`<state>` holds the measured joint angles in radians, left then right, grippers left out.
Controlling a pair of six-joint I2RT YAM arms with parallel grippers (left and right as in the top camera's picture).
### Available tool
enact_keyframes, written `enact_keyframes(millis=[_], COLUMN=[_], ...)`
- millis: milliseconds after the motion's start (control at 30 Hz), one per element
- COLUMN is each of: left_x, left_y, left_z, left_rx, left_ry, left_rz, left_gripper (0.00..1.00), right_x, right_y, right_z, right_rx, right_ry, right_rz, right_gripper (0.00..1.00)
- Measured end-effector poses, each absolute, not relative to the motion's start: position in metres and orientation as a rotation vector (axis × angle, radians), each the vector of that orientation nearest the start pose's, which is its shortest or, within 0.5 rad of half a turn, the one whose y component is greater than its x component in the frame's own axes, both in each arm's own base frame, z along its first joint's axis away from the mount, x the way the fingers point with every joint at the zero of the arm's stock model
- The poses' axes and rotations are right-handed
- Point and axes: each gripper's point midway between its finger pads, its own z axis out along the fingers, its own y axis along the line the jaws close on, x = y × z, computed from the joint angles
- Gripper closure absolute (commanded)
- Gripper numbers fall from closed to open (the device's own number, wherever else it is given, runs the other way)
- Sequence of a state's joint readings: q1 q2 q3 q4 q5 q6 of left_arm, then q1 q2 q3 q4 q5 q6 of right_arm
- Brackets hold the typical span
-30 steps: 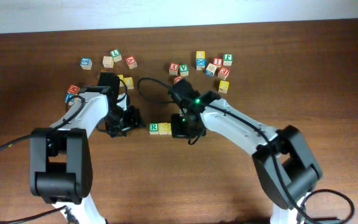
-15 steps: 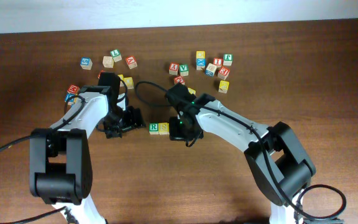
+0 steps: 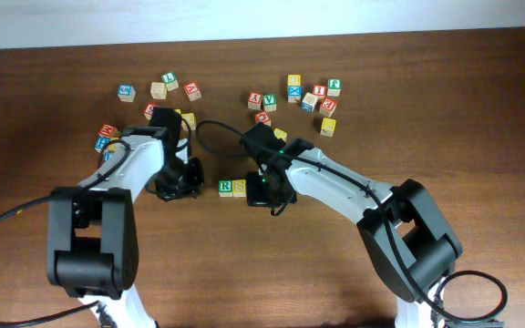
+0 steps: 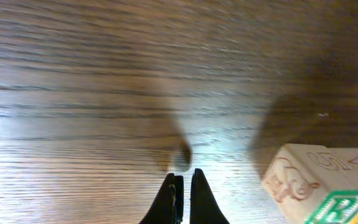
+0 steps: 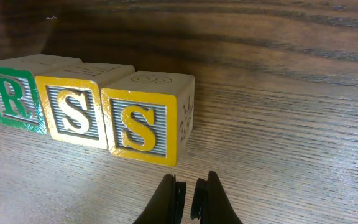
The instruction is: Spell out RSS
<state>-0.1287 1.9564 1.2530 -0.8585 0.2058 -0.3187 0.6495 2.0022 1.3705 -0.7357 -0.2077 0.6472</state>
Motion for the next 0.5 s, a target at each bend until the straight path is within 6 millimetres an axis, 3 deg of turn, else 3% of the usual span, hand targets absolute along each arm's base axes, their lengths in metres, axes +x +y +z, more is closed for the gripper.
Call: enact_keyframes(millis=[167, 400, 500], left_x=[0.341, 0.342, 0.342], left_y=[-0.096, -0.097, -0.097], left_z=[0.003, 0.003, 0.003], left_rx=[-0.248, -0.253, -0.253], left_ry=[3.138, 3.131, 3.131], left_rz=[-0.326, -0.327, -0.327], left_gripper=[1.00, 1.00, 0.99], right_x=[0.307, 0.307, 0.306], right_y=[0.278, 0.282, 0.281], right_z=[0.020, 0.020, 0.011], right_rx=[-0.036, -0.051, -0.047], right_ry=[3.073, 3.065, 3.083], right_rz=[0.445, 0.453, 0.437], right_gripper=[0.96, 0.96, 0.96])
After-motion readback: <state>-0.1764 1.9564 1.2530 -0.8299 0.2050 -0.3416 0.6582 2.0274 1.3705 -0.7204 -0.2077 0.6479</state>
